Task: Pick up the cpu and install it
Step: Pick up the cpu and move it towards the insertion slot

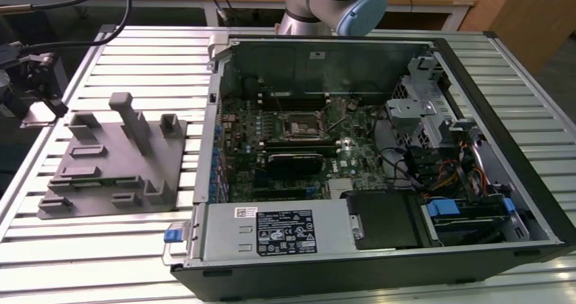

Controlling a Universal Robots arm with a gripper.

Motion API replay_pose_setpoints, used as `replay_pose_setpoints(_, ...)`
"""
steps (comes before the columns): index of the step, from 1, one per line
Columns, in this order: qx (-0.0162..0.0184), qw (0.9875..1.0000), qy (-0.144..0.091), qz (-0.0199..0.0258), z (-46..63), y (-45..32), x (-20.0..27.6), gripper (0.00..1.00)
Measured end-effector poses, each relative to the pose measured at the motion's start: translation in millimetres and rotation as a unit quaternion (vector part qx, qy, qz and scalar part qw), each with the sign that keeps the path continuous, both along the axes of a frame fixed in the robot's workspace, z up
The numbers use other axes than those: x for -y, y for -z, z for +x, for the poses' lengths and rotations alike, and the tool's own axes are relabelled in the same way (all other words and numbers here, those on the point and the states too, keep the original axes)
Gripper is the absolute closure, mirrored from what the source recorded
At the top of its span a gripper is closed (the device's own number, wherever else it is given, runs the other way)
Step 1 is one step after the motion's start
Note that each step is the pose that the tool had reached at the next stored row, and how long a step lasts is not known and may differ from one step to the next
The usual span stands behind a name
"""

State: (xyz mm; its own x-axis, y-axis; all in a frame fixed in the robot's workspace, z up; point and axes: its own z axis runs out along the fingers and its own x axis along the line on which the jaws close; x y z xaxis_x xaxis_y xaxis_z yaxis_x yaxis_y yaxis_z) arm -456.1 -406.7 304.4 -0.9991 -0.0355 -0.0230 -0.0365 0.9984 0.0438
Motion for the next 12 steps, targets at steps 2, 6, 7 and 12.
replay_pose_setpoints(2, 0.0000, 1.0000, 0.000, 0.0000, 0.0, -0.8, 0.0, 0.46)
replay_pose_setpoints(6, 0.0000, 1.0000, 0.000, 0.0000, 0.0, -2.4, 0.0, 0.46)
replay_pose_setpoints(7, 0.0000, 1.0000, 0.000, 0.0000, 0.0, -2.7, 0.0, 0.46)
replay_pose_setpoints(12, 0.0000, 1.0000, 0.000, 0.0000, 0.0, -4.3, 0.0, 0.46)
